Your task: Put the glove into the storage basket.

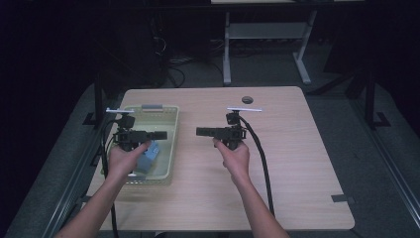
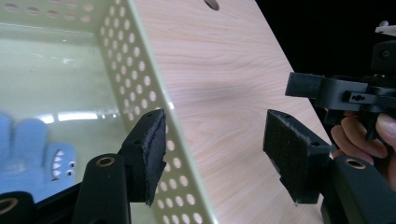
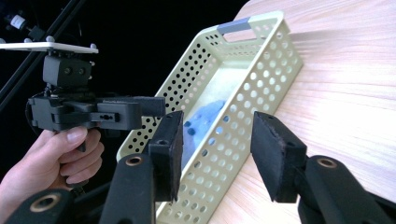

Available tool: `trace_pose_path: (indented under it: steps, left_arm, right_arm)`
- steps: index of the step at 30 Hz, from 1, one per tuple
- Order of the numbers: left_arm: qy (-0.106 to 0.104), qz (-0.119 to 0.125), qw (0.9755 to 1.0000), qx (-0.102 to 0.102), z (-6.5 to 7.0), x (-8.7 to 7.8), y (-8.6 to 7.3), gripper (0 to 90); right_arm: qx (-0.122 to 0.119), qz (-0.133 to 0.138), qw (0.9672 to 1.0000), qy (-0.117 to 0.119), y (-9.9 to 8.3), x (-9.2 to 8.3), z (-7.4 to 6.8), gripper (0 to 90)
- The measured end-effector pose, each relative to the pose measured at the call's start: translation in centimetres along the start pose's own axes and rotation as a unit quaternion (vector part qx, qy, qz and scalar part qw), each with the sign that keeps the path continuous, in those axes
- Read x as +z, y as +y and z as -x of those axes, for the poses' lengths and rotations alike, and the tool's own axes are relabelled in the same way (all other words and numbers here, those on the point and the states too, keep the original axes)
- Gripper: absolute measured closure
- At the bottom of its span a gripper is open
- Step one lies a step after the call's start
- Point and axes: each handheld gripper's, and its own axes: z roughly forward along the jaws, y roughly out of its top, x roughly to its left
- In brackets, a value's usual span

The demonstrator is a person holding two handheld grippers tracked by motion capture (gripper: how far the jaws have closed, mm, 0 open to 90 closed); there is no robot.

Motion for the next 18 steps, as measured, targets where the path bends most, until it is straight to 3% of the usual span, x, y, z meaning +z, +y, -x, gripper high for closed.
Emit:
trace_pose_path:
  steps: [18]
  left_arm:
    - [-0.03,-0.001,0.9995,0.01,2.2,2.1,-0.1,29.0]
  right_arm:
    - [0.002,0.025,0.9993,-0.027,-0.3,-3.9,1.5,41.3]
